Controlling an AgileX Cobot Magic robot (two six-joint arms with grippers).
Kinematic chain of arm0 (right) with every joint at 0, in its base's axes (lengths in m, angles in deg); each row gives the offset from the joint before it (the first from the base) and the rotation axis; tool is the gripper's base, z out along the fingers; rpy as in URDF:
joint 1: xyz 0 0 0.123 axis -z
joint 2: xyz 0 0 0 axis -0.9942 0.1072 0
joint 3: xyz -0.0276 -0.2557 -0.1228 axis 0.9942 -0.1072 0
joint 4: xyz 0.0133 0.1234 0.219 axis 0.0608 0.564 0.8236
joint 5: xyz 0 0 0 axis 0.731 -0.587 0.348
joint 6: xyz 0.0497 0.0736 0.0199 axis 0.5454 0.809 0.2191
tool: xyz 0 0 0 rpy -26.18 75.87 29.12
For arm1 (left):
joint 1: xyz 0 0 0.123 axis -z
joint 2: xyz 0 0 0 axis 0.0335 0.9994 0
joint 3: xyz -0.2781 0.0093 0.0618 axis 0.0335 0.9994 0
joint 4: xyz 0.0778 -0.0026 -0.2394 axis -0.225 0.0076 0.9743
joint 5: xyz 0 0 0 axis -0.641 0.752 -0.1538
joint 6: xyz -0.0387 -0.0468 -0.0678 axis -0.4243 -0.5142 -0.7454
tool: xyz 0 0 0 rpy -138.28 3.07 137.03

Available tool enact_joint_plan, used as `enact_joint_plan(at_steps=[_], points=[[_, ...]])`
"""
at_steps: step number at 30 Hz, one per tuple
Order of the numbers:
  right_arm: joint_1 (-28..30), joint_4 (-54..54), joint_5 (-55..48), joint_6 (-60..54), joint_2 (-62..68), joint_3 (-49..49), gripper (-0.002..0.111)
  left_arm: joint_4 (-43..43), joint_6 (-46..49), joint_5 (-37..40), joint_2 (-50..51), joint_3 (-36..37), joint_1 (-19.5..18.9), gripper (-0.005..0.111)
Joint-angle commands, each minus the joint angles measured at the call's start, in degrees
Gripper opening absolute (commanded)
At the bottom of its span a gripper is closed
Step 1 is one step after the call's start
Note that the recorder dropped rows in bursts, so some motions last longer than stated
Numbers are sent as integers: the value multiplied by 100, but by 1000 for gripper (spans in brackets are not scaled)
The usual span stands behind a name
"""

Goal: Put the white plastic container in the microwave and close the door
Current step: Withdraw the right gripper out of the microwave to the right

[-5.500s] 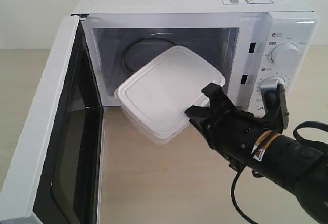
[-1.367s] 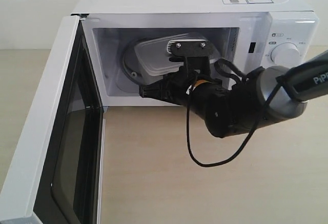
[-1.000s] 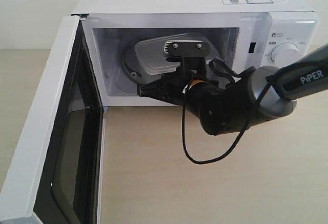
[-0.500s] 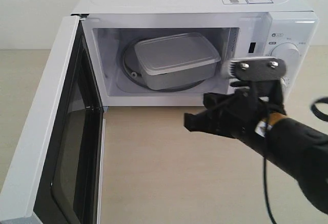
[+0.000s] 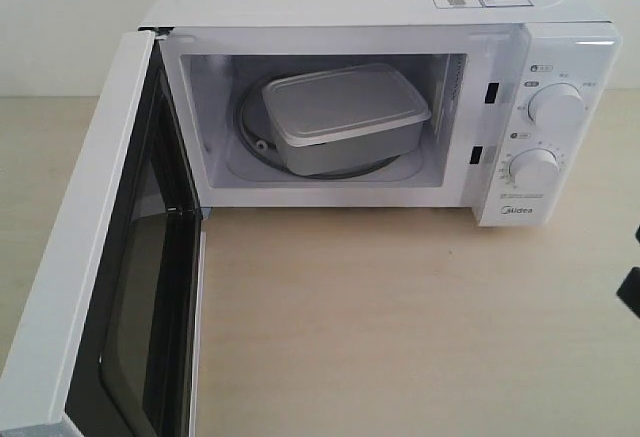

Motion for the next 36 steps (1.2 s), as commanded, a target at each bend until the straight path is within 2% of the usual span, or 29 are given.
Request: enact_joint_plan(at_steps=[1, 5, 10, 15, 20, 24, 30, 36], points=[[-5, 1056, 260, -1217, -756, -46, 0, 66, 2, -47, -15, 17, -10, 4], [-5, 1204, 338, -1489, -1126, -46, 0, 66, 2, -47, -15, 17, -10, 4], [-5, 1204, 1028, -1747, -1323, -46, 0, 66, 2, -47, -15, 17, -10, 4], [-5, 1204, 1080, -1796, -1323, -46, 0, 66, 2, -159, -15, 17, -10, 4], [-5, 1204, 1092, -1781, -1323, -46, 0, 66, -34, -1517, -15, 17, -10, 4], [-5, 1204, 1092, -1781, -1323, -46, 0, 66, -458, -1951, -15, -63, -10, 4], [-5, 1204, 1092, -1781, -1323, -46, 0, 66, -492, -1545, -15, -1058, -10, 4], [-5, 1204, 1092, -1781, -1323, -46, 0, 66, -194, -282, 81, -2246, -10, 4]])
